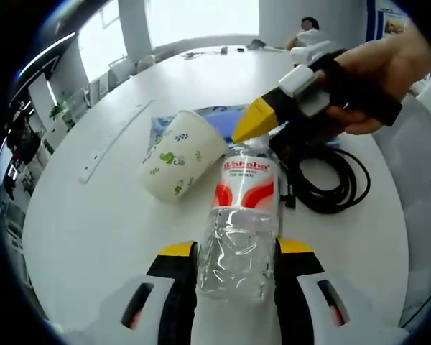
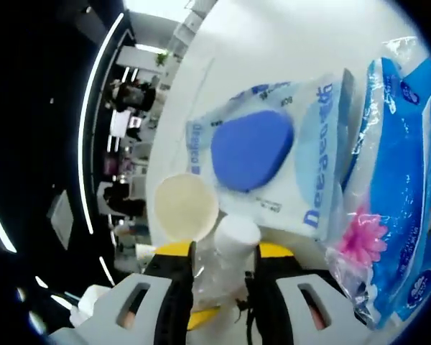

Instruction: Arrange the tabletop items into an orderly group along one side of the table until the central work area is clear of visible clutter.

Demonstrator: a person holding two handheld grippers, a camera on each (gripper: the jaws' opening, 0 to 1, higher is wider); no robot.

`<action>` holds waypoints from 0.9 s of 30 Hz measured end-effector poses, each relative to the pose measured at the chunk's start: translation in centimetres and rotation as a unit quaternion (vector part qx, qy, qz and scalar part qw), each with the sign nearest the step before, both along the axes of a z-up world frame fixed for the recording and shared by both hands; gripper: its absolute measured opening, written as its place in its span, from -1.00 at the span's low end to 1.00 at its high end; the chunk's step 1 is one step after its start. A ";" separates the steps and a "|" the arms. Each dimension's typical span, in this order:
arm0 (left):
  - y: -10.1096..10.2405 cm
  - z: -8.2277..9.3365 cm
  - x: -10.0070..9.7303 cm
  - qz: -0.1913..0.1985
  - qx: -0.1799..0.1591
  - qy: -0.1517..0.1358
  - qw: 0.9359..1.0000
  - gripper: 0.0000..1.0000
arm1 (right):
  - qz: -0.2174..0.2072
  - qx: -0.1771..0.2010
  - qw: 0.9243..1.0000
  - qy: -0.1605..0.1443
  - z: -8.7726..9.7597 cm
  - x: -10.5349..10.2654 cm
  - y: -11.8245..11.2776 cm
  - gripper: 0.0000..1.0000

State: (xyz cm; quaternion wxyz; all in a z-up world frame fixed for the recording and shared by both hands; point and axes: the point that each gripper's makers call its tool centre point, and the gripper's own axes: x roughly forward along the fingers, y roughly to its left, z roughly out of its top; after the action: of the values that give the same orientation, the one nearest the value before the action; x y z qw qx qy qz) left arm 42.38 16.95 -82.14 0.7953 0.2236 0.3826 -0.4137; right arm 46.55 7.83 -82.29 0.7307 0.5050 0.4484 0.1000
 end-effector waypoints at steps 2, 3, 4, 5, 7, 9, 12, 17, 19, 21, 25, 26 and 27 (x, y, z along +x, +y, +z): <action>-0.1 0.0 -0.1 0.000 -0.002 -0.004 1.000 -0.25 | -0.003 0.000 1.000 0.000 -0.1 0.0 -0.1 -0.47; -0.1 0.1 -0.1 0.000 -0.002 -0.005 1.000 -0.26 | -0.006 -0.001 1.000 0.000 -0.1 0.1 -0.1 -0.48; -0.1 0.1 -0.1 -0.001 -0.003 -0.007 1.000 -0.26 | -0.009 -0.001 1.000 0.001 -0.2 0.2 -0.2 -0.49; -0.1 0.1 -0.1 -0.001 -0.003 -0.008 1.000 -0.26 | -0.017 0.002 1.000 0.005 -0.2 0.2 -0.2 -0.51; -0.2 0.1 -0.1 -0.001 -0.004 -0.008 1.000 -0.26 | -0.027 0.009 1.000 0.009 -0.3 0.2 -0.4 -0.53; -0.2 0.1 -0.1 -0.006 0.000 -0.010 1.000 -0.27 | -0.032 0.014 0.999 0.011 -0.3 0.2 -0.4 -0.54; -0.1 0.1 -0.1 -0.008 0.005 -0.011 1.000 -0.28 | -0.033 0.020 0.999 0.008 -0.3 0.2 -0.5 -0.56; -0.3 0.1 -0.4 -0.005 -0.001 -0.011 1.000 -0.29 | -0.034 0.026 0.999 0.001 0.1 -0.1 -0.7 -0.58; -0.3 0.1 -0.7 -0.003 -0.002 -0.014 1.000 -0.29 | -0.032 0.028 0.999 -0.005 0.2 -0.2 -0.7 -0.58; -0.4 0.1 -0.9 -0.001 -0.004 -0.017 1.000 -0.29 | -0.032 0.031 0.999 -0.007 0.3 -0.3 -0.8 -0.59; -0.5 0.5 -1.0 0.003 -0.005 -0.029 1.000 -0.29 | -0.032 0.037 0.999 -0.014 0.9 -0.3 -0.9 -0.60; -0.5 0.8 -0.9 0.005 -0.007 -0.034 0.999 -0.29 | -0.030 0.038 0.999 -0.019 1.2 -0.2 -0.9 -0.60; -0.5 1.0 -0.9 0.006 -0.008 -0.037 0.999 -0.29 | -0.029 0.038 0.999 -0.023 1.5 -0.1 -0.8 -0.60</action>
State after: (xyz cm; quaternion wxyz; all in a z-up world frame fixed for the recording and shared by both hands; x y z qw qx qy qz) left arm 41.46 16.44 -81.15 0.8132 0.2298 0.3513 -0.4031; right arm 46.43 6.98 -80.83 0.7235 0.5431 0.4124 0.1073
